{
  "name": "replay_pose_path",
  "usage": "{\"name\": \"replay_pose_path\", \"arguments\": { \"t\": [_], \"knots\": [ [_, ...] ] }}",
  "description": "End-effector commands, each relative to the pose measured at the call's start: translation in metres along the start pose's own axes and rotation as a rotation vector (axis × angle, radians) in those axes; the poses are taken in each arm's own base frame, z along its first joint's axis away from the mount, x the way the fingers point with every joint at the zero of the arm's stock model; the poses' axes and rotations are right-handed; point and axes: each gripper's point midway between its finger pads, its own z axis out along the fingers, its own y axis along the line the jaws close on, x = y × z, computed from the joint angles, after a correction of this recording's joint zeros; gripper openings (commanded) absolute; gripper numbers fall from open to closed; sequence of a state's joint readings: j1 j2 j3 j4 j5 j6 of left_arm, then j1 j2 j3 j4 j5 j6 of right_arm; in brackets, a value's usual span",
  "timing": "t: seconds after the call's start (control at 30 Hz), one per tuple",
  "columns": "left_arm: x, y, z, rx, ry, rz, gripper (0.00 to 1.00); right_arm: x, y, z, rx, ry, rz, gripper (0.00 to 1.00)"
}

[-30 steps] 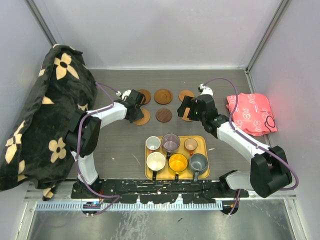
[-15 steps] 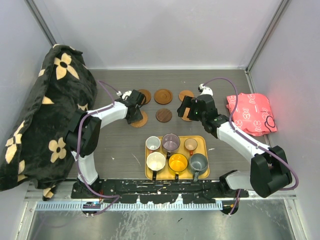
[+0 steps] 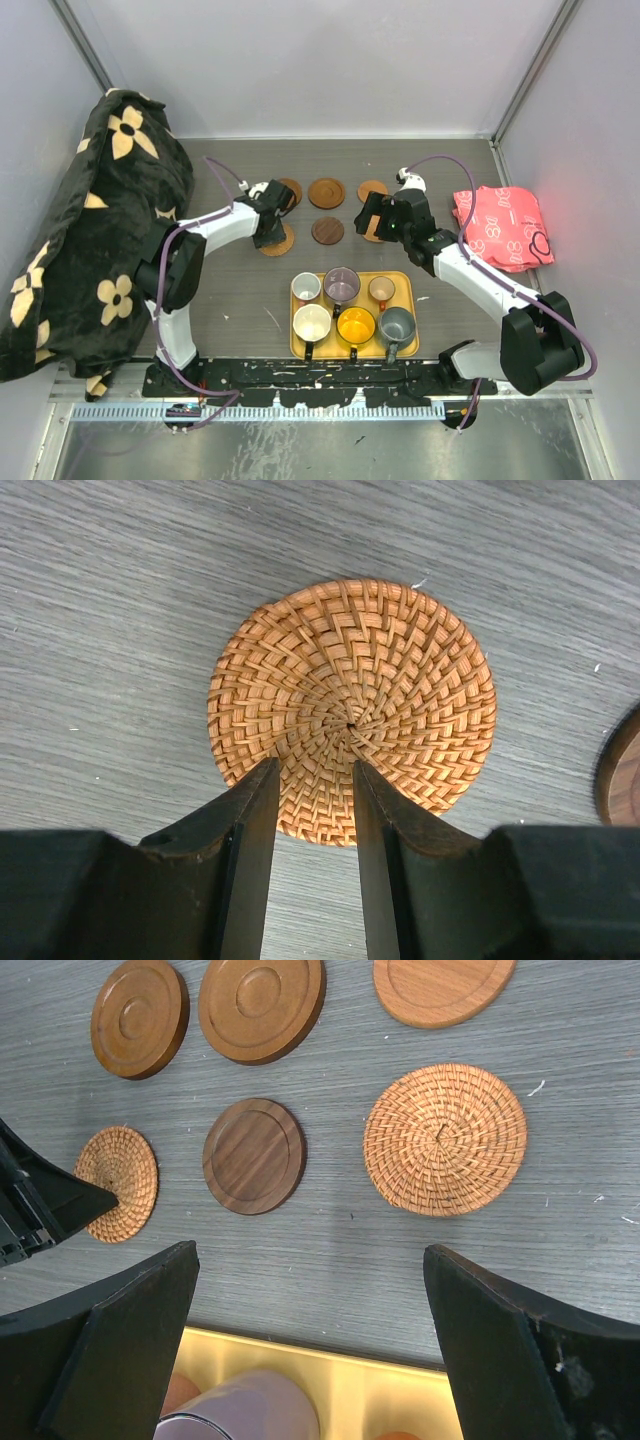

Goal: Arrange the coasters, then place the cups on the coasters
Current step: Move the coaster to the center of the board.

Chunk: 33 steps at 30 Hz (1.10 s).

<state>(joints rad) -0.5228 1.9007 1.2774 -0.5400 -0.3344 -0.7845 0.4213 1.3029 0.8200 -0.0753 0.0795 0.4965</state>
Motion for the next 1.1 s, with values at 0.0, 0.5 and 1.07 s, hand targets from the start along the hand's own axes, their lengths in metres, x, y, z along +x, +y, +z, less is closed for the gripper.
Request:
{"name": "replay_pose_path", "arguments": {
  "t": [0.0,0.5,1.07],
  "knots": [
    [0.005,0.004,0.012,-0.038,0.012,0.037,0.37,-0.014,0.007,0.001,-0.03,-0.053,0.007,0.99],
    [0.003,-0.004,0.019,-0.027,0.014,0.032,0.36,-0.012,0.007,0.003,-0.027,-0.046,0.008,0.99],
    [0.011,-0.018,0.015,0.004,0.026,0.036,0.36,-0.012,0.007,0.004,-0.028,-0.045,0.009,0.99]
  ]
}}
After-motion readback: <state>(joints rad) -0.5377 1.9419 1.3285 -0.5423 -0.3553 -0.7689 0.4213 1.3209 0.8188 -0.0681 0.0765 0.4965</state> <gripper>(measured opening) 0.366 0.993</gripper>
